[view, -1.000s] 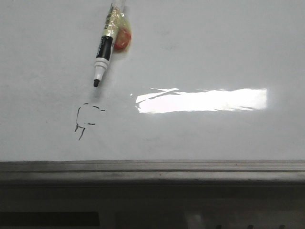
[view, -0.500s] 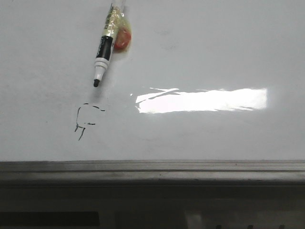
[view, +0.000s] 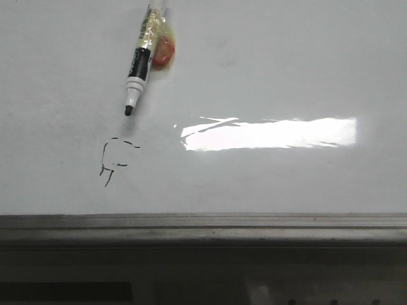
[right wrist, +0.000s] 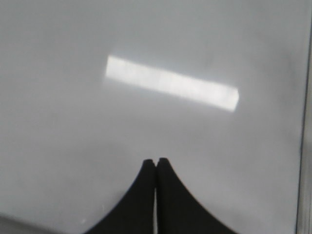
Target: Write number 6 on whiteboard
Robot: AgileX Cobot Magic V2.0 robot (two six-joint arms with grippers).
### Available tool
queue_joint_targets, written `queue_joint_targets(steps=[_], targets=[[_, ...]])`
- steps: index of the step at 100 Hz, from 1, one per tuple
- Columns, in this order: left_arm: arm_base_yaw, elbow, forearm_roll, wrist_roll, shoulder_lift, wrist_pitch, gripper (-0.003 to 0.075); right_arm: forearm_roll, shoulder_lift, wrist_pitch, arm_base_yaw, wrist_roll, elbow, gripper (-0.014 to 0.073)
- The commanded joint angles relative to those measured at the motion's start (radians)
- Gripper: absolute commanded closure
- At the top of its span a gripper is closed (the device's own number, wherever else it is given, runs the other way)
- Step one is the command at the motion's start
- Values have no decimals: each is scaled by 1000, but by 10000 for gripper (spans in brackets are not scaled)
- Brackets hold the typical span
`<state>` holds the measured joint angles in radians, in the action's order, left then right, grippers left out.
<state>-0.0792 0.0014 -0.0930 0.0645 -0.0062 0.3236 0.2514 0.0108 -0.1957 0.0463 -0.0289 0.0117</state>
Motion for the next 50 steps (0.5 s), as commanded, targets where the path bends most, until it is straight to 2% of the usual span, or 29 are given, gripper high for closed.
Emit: queue_joint_targets(steps=[1, 10, 13, 23, 30, 32, 41, 50], targets=[[2, 22, -64, -10, -24, -81, 741, 29, 16, 286, -4, 2, 13, 658], [0, 22, -324, -10, -24, -134, 741, 29, 16, 464, -4, 2, 13, 658], [0, 22, -467, -10, -24, -152, 741, 25, 16, 537, -4, 4, 13, 658], [0, 22, -745, -10, -24, -214, 741, 1, 16, 654, -4, 36, 13, 658], [0, 22, -861, -10, -24, -255, 741, -126, 16, 545, -4, 116, -6, 658], [0, 22, -886, -10, -24, -262, 741, -198, 16, 469, -4, 136, -17, 658], [0, 20, -983, -10, -24, -265, 741, -385, 16, 275, -4, 136, -42, 657], [0, 9, -977, -8, -24, -244, 741, -517, 16, 208, -4, 136, -63, 657]])
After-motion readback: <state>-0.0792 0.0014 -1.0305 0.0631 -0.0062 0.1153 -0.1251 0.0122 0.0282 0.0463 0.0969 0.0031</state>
